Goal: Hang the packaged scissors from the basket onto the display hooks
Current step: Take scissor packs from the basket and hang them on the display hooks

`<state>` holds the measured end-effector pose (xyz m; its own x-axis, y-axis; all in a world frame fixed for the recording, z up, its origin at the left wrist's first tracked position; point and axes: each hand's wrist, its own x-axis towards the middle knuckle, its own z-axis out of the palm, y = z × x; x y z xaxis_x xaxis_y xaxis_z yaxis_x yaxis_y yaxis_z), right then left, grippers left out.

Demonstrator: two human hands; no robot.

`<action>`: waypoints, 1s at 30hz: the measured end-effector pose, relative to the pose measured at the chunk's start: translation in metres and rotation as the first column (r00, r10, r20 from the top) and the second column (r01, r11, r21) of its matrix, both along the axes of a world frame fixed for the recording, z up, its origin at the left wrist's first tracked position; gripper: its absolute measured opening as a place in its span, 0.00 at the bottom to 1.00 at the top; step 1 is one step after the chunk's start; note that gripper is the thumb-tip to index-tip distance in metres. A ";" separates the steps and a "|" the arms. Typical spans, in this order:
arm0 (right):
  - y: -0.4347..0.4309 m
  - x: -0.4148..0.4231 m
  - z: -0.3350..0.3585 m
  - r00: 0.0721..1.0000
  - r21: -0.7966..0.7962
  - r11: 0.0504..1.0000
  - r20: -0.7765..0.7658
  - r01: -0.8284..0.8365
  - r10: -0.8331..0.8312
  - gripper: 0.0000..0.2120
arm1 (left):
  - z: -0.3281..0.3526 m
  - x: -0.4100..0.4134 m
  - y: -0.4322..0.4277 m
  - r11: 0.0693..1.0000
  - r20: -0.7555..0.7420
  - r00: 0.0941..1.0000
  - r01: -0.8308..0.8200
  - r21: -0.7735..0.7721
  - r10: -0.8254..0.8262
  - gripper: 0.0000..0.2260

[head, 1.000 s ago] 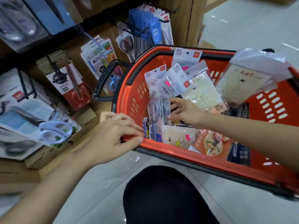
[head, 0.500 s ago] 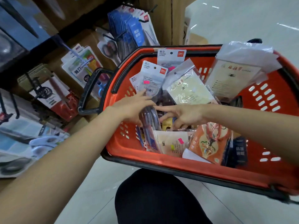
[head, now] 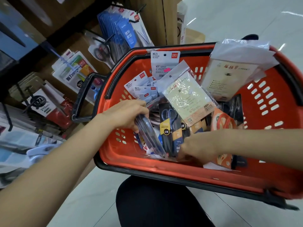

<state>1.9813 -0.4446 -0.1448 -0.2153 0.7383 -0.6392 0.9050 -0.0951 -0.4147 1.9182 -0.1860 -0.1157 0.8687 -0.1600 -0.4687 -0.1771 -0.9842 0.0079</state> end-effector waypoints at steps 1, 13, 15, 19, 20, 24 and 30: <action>-0.001 0.002 0.000 1.000 -0.021 1.000 -0.003 0.000 0.000 0.20 | 0.001 0.000 0.001 1.000 -0.004 1.000 0.027 0.013 -0.027 0.25; 0.023 0.042 0.003 0.823 0.143 0.817 -0.217 0.559 -0.525 0.11 | 0.050 0.000 0.010 0.929 0.089 0.971 -0.184 -0.323 0.223 0.19; 0.028 0.047 0.007 0.691 0.261 0.640 -0.290 0.722 -0.662 0.17 | 0.062 0.000 0.009 0.857 0.091 0.945 -0.242 -0.454 0.315 0.15; 0.029 0.056 0.020 0.551 0.306 0.461 -0.388 0.833 -0.739 0.24 | 0.080 -0.003 0.005 0.763 0.178 0.864 -0.297 -0.574 0.471 0.10; 0.029 0.059 0.024 0.523 0.349 0.405 -0.382 0.845 -0.762 0.25 | 0.082 -0.005 0.004 0.728 0.187 0.833 -0.319 -0.607 0.521 0.10; 0.026 0.075 0.030 0.379 0.454 0.143 -0.486 0.879 -0.787 0.28 | 0.076 -0.015 -0.004 0.552 0.217 0.649 -0.370 -0.747 0.729 0.10; 0.026 0.080 0.029 -0.161 -0.209 -0.011 -0.718 0.978 -0.677 0.29 | 0.064 -0.024 -0.022 0.074 0.001 0.297 -0.237 -0.969 0.955 0.09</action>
